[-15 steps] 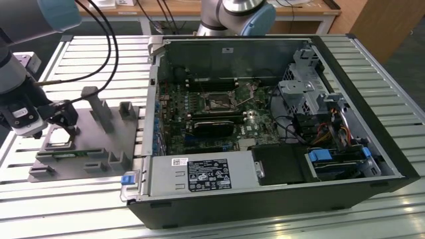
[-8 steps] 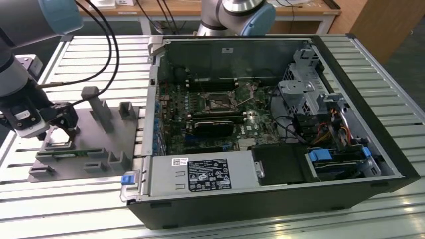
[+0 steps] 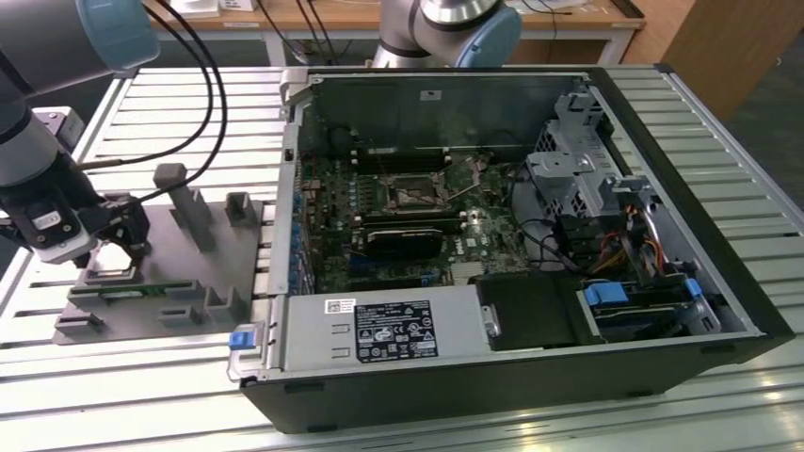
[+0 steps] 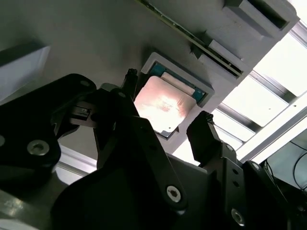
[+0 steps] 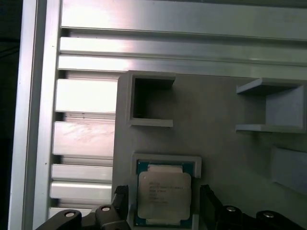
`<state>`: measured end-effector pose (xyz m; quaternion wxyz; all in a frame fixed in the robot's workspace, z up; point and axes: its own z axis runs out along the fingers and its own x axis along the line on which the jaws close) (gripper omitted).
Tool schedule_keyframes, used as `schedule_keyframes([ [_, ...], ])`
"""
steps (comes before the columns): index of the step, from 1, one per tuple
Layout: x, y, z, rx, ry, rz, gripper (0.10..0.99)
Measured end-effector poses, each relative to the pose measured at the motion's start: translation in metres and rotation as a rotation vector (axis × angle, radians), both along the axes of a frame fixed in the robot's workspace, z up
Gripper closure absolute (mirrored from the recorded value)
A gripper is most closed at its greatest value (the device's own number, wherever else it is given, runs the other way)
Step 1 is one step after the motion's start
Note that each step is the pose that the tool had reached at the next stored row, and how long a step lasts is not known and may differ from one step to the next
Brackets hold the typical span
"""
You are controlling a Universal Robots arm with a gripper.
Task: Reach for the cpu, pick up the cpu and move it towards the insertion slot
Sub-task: 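Pick up the cpu and move it towards the insertion slot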
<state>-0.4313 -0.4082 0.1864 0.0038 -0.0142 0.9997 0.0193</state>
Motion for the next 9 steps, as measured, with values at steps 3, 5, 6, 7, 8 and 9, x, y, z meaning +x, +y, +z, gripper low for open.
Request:
schedule_keyframes([
  [3,0.0004,0.0000,-0.0019,0.000,-0.0001,0.000,0.392],
  [5,0.0005,0.0000,-0.0025,0.000,0.0001,0.000,0.392],
  [6,0.0005,0.0000,-0.0025,0.000,0.0003,0.001,0.392],
  [7,0.0005,0.0000,-0.0026,0.001,0.0002,0.002,0.404],
  [8,0.0005,0.0002,-0.0026,0.002,0.0000,0.003,0.404],
  [9,0.0006,0.0003,-0.0027,0.003,-0.0002,0.005,0.475],
])
